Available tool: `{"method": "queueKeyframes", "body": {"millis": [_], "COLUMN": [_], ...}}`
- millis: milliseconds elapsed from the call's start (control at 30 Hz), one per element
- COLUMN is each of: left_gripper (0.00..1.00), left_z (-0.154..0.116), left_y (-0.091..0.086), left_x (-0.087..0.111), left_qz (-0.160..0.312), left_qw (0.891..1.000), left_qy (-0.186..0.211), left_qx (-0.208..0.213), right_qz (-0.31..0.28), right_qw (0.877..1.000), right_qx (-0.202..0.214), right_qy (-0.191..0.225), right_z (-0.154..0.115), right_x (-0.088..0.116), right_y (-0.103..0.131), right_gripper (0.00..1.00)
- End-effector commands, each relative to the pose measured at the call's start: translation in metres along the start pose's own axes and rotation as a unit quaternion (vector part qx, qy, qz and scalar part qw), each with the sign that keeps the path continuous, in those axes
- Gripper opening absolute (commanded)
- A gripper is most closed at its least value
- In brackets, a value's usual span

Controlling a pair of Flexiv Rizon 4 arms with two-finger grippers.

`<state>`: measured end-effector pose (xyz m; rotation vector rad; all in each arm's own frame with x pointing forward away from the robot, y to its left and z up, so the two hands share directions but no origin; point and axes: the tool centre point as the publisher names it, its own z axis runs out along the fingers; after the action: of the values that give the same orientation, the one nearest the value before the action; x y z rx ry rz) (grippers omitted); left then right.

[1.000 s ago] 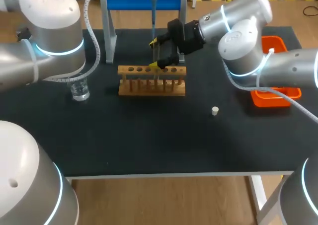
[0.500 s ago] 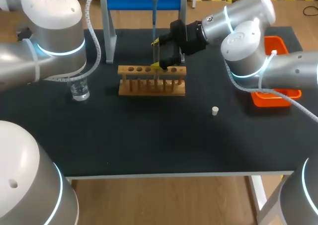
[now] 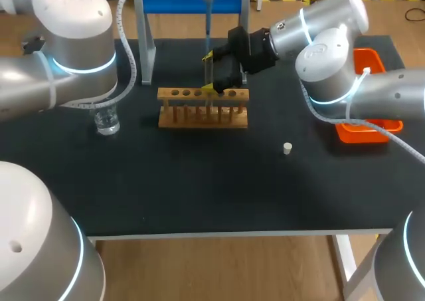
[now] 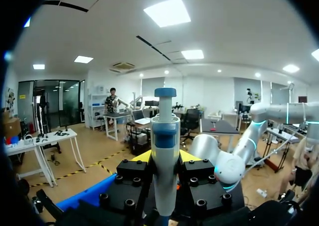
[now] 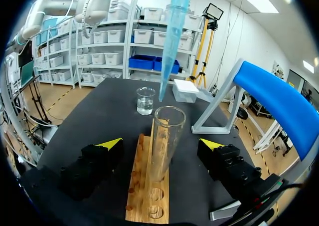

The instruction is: Invert the test tube, pick up the pipette, mount the tip to pipette, aspirate from beaker and dispense into the tube, eject the tip, return the pipette, and cap with the stopper.

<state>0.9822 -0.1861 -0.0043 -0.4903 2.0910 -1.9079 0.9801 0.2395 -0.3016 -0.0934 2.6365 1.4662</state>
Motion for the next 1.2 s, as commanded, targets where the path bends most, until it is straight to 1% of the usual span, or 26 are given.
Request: {"method": "queueKeyframes", "body": {"millis": [33, 700, 867, 1200], "left_gripper": [0.00, 0.00, 0.00, 0.00], "left_z": [0.003, 0.006, 0.006, 0.004], "left_y": [0.002, 0.013, 0.017, 0.023], "left_x": [-0.003, -0.008, -0.008, -0.010], "left_qz": [0.000, -0.007, 0.000, -0.003], "left_qw": [1.000, 1.000, 1.000, 1.000], "left_qy": [0.005, 0.008, 0.006, 0.006], "left_qx": [0.006, 0.011, 0.010, 0.014], "right_qz": [0.000, 0.000, 0.000, 0.000], "right_qw": [1.000, 1.000, 1.000, 1.000], "right_qx": [0.001, 0.001, 0.001, 0.001], "right_qy": [0.001, 0.001, 0.001, 0.001], "right_z": [-0.001, -0.001, -0.001, -0.001], "right_x": [0.000, 0.000, 0.000, 0.000], "right_y": [0.000, 0.000, 0.000, 0.000], "right_gripper": [1.00, 1.00, 1.00, 1.00]}}
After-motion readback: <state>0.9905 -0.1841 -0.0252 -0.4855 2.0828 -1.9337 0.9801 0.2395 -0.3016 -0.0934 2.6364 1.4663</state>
